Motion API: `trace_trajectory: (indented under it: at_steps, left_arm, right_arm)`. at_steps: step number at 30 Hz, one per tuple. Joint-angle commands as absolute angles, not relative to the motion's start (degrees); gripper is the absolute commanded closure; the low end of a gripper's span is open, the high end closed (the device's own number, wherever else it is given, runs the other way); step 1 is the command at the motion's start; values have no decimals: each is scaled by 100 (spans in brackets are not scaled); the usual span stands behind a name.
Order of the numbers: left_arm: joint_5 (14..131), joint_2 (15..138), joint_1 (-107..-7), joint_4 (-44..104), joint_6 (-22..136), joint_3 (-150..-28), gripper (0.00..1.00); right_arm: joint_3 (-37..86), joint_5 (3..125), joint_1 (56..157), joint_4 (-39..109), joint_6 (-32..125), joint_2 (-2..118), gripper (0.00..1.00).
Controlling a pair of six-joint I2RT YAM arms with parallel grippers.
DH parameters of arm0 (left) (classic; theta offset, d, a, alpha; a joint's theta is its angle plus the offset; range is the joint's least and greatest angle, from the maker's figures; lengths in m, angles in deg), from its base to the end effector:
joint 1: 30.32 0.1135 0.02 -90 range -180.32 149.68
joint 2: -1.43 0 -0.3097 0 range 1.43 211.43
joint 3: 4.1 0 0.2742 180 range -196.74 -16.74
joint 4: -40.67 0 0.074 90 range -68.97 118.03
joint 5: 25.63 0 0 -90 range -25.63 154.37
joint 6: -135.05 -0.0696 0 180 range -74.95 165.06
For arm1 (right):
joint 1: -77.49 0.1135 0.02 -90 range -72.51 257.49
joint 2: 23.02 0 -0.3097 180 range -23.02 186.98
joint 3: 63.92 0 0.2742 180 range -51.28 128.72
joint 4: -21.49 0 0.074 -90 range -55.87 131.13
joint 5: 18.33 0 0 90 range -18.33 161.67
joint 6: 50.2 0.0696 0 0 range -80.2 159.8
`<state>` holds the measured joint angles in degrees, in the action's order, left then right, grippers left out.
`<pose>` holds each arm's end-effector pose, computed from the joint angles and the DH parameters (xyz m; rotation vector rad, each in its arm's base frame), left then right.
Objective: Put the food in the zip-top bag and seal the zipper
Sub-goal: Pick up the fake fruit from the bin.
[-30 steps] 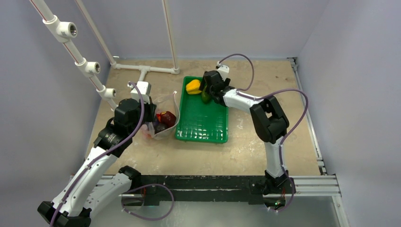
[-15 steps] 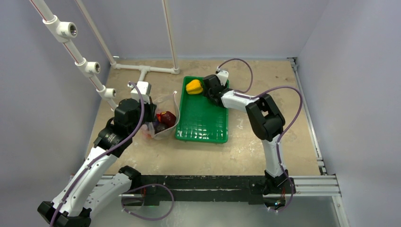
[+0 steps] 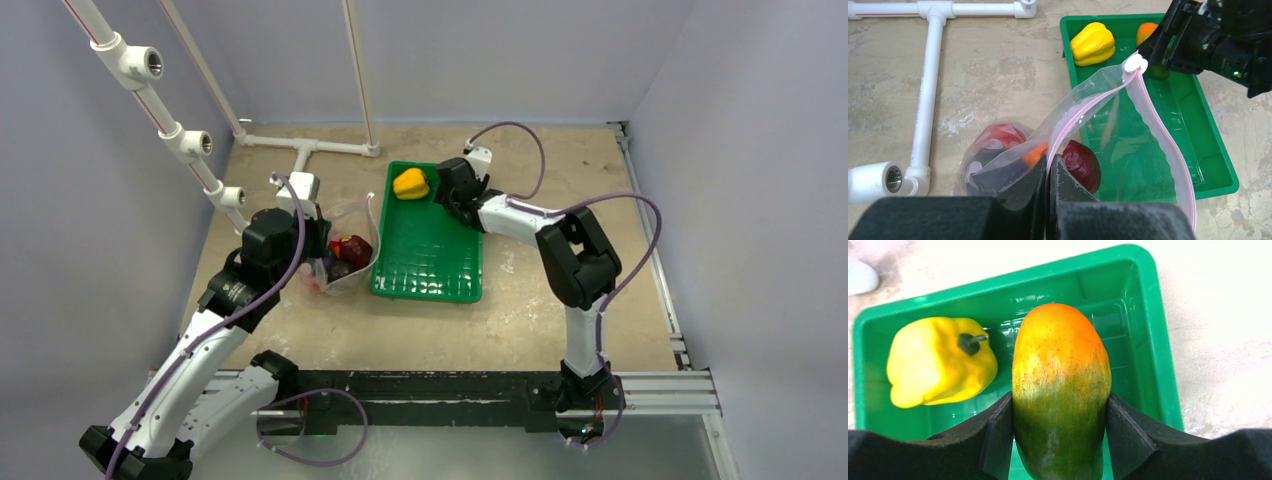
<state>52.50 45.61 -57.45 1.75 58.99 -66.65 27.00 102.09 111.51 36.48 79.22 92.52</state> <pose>0.1767 -0.0744 0.3659 0.0834 1.9298 -0.2808 0.4391 0.2539 0.1933 0.3740 2.1233 0.1355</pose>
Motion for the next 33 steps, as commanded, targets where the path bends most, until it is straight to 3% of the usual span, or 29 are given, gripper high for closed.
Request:
trace_trajectory:
  at_steps: [1,12,24,33]
  left_arm:
    - [5308,4548,-5750,308,5904,-6676,100]
    - [5313,4572,-5756,307,5907,-6676,100]
    - [5291,4555,-5756,305,5903,-6679,100]
    - [5290,4555,-5756,303,5904,-6675,100]
  right_arm:
    - [2479,10248,11161,3250,7704,8574,98]
    - [1983,9763,11343,3073,7273,7355,100]
    - [1253,8082,11533,2252,6420,5555,100]
    - [1088,7019,11910,2112,6001,4845,100]
